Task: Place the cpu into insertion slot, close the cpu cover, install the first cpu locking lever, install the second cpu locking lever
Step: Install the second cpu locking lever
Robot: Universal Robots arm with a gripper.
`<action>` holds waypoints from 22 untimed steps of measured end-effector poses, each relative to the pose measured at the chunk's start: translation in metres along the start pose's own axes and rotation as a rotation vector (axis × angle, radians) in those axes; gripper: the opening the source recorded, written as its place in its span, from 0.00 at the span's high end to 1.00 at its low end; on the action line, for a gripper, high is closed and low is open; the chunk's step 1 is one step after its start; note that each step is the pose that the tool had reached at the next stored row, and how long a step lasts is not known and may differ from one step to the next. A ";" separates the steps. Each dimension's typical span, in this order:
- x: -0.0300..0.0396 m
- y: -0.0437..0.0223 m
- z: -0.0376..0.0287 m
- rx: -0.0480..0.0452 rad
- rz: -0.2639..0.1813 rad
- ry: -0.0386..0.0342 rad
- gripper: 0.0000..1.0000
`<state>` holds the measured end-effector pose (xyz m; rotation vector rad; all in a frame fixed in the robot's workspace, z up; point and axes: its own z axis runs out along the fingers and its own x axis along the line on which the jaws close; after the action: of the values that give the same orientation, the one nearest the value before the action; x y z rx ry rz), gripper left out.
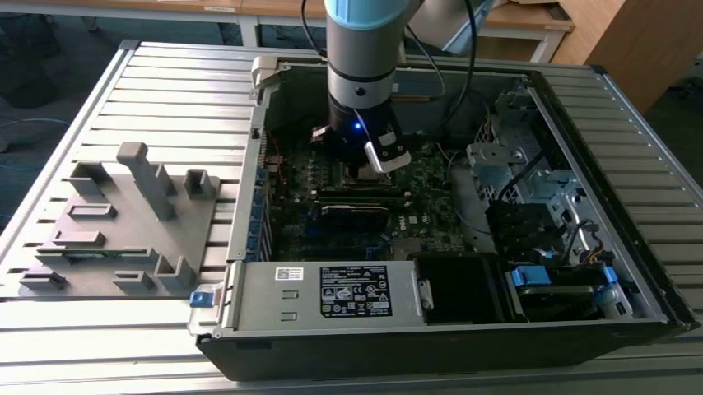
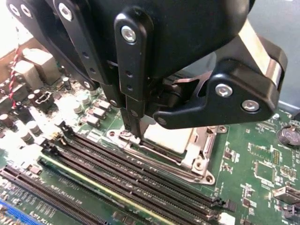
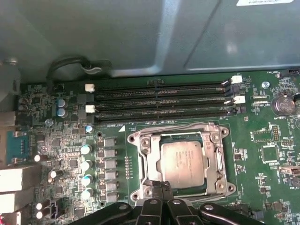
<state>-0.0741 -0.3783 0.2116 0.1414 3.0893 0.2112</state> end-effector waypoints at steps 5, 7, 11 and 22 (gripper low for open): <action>-0.0026 0.0111 0.0023 0.0193 -0.001 -0.0018 0.90; -0.0063 0.0141 0.0031 0.0215 -0.001 -0.0020 0.90; -0.0156 0.0192 0.0046 0.0248 -0.001 -0.0022 0.90; -0.0214 0.0273 0.0058 0.0337 -0.001 -0.0024 0.90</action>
<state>-0.0502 -0.3525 0.2104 0.1408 3.0915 0.1589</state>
